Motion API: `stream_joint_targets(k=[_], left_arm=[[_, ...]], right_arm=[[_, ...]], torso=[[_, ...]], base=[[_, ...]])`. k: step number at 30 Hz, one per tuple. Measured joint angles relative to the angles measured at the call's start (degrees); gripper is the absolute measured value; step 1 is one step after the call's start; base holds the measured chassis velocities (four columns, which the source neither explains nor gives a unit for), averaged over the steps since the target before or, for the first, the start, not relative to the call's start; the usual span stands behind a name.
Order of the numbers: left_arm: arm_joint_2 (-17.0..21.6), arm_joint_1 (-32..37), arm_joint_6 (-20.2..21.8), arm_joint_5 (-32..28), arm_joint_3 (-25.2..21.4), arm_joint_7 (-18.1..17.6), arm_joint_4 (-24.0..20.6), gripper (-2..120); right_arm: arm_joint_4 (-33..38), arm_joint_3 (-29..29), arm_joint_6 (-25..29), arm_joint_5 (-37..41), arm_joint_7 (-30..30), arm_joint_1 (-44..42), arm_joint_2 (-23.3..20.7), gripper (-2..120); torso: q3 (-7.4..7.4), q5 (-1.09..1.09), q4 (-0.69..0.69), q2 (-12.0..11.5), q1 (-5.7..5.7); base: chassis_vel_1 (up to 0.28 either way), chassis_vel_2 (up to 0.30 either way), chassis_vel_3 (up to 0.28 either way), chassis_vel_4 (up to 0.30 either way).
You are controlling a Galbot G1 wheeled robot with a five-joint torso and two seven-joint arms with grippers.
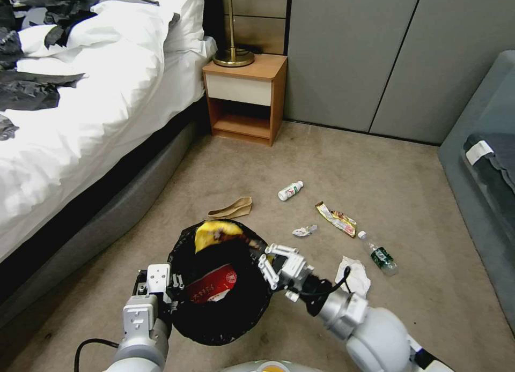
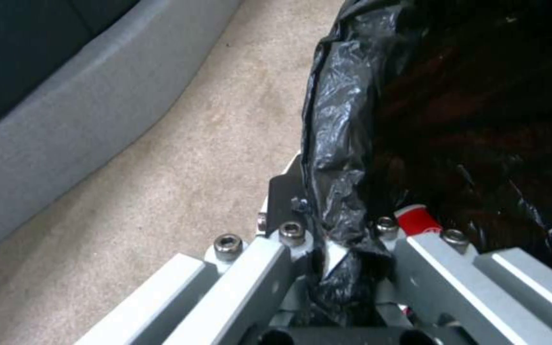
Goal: Pick up the trash bin, then pick up the garbage from the floor and place it into the trash bin.
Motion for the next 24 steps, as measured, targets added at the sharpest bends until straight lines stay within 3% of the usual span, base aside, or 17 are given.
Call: stream_joint_targets(k=[12, 24], left_arm=[[-0.4, 0.1, -0.1, 0.4, 0.7, 0.0, 0.3, 0], [-0.2, -0.3, 0.0, 0.2, 0.2, 0.0, 0.3, 0]], right_arm=[[-6.1, -3.8, -1.2, -1.0, 0.6, 3.7, 2.4, 0], [-4.7, -5.4, -2.4, -2.0, 0.8, 1.5, 0.9, 41]], torso=[[0.00, 0.00, 0.00, 0.0, 0.00], [0.00, -0.01, 0.00, 0.0, 0.00]], base=[[0.000, 0.000, 0.000, 0.000], [0.000, 0.000, 0.000, 0.000]])
